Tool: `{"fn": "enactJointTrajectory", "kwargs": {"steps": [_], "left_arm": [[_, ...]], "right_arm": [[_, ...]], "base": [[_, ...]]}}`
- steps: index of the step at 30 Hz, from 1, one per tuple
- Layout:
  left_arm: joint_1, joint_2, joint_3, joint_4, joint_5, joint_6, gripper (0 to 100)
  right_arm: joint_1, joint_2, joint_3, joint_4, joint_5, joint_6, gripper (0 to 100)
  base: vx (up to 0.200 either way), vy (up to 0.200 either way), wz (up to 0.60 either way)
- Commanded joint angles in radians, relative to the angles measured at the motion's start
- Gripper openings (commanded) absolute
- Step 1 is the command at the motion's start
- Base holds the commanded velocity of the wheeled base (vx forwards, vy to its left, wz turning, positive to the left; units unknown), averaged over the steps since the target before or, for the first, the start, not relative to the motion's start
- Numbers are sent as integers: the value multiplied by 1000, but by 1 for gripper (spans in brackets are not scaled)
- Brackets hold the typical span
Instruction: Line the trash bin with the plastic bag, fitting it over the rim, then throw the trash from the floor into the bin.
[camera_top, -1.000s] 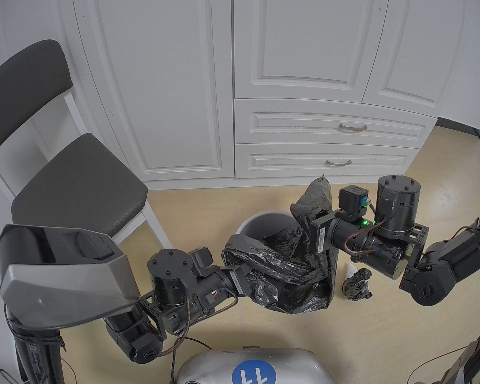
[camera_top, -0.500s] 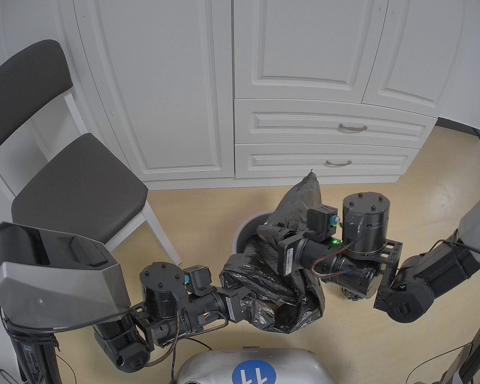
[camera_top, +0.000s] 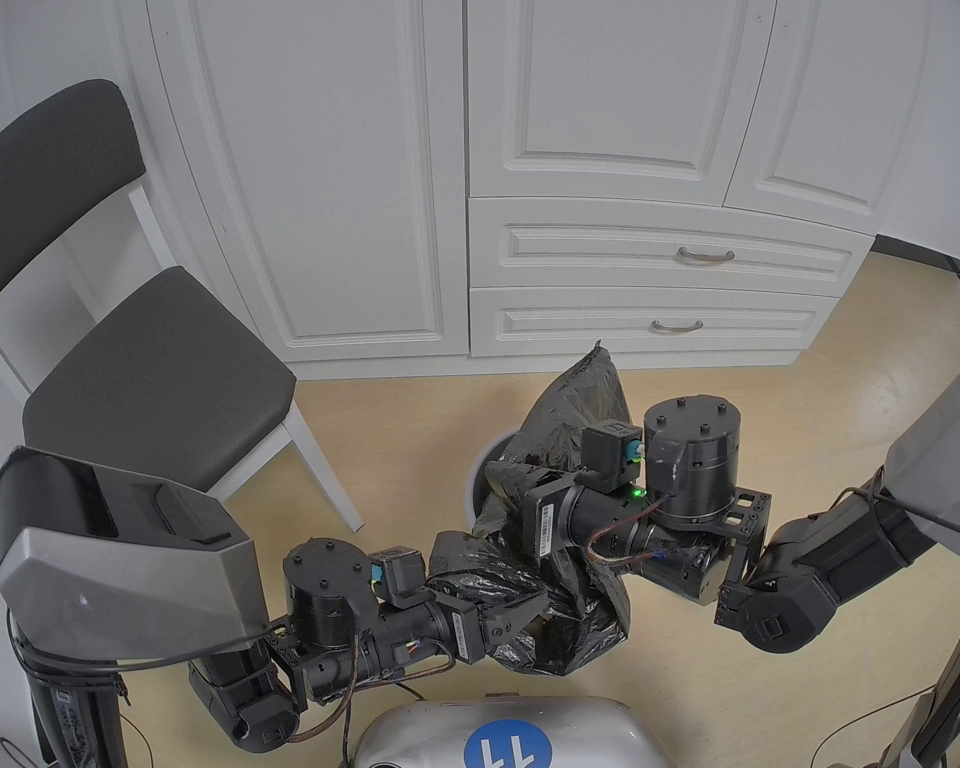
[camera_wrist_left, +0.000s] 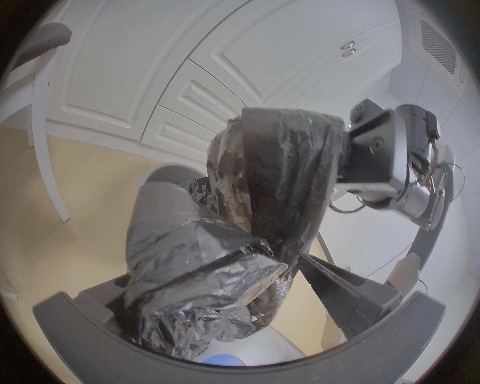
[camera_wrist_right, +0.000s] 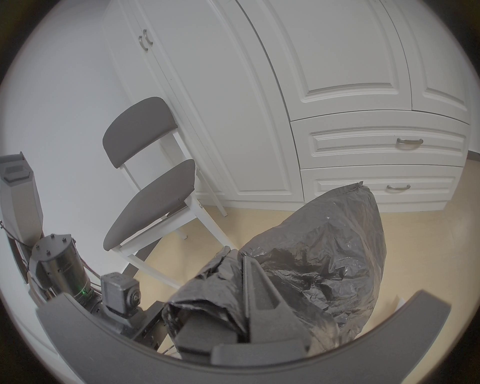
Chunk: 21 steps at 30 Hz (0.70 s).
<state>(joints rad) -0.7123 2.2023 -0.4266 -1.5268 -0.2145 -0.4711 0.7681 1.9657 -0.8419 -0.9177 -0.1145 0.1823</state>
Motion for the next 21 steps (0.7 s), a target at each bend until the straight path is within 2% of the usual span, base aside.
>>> {"fn": "enactJointTrajectory", "kwargs": {"steps": [1,15,21], "left_arm": [[-4,2,14,-1,-16,6,100],[-41,20,-12,-3,-8,-3,100],[-44,22,-14,-3,-8,-3,100]], "right_arm": [[2,10,-14,3,1,3,0],[60,104,-74,10,-31,71,0],[73,159,-117,8,-73,77,0]], "base": [[0,0,0],[0,0,0],[0,0,0]]}}
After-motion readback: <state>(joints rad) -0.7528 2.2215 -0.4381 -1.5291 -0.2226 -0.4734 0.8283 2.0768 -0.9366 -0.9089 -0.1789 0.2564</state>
